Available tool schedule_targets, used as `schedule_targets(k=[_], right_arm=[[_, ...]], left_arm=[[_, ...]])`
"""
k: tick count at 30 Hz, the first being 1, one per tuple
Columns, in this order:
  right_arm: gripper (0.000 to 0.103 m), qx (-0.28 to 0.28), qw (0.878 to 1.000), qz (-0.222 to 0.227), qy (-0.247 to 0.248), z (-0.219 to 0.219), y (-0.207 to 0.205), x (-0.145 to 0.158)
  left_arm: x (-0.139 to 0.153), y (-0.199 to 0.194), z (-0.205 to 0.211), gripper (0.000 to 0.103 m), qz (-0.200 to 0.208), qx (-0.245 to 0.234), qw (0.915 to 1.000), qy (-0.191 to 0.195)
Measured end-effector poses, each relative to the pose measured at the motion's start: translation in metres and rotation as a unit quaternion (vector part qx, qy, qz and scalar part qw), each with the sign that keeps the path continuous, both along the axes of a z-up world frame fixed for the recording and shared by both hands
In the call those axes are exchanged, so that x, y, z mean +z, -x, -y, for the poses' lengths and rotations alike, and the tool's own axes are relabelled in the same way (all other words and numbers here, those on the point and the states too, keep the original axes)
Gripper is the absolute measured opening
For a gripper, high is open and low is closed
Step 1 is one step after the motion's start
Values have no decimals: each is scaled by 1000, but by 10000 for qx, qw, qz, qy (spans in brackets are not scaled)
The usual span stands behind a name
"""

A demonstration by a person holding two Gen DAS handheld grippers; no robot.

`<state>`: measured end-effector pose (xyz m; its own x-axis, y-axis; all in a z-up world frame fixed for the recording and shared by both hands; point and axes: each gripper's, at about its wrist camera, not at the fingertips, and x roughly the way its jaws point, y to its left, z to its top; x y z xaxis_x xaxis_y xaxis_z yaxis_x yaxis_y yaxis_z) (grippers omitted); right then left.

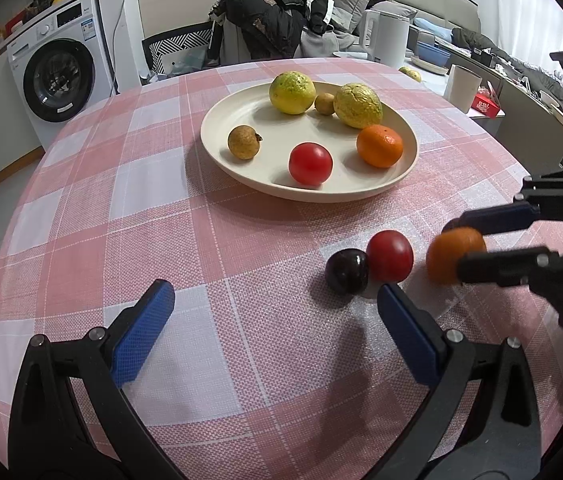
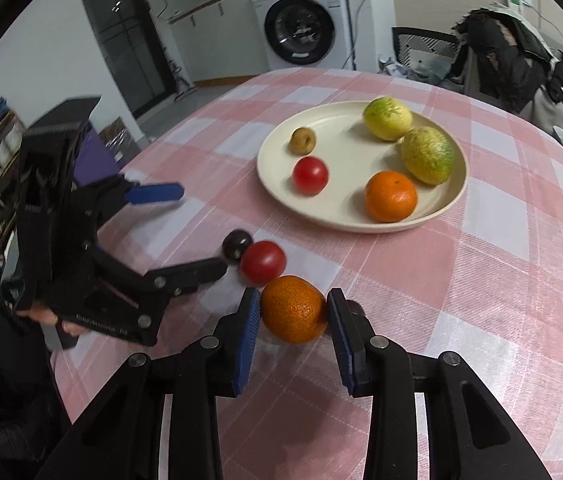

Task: Organize fruits
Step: 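Close the left tool on a dark plum while the right tool holds the orange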

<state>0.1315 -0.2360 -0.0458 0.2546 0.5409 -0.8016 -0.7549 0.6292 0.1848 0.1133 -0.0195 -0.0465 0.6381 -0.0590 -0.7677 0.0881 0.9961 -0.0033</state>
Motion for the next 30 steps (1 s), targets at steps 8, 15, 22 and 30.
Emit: schedule_targets(k=[8,15,22,30], right_arm=[[45,199,9998,8,98,-1,8,0],[48,322,9994,34,159,-2,13,-1],[49,380,9989,90,260,-3,15,1],[49,661,9954,301,621,-6,30,-3]], left_arm=[[0,0,0,102,0,-3,10000,-4],[0,0,0,102,4,0,10000,-3],[0,0,0,102,3,-1,10000,-4],[0,0,0,102,2,-3,10000,26]])
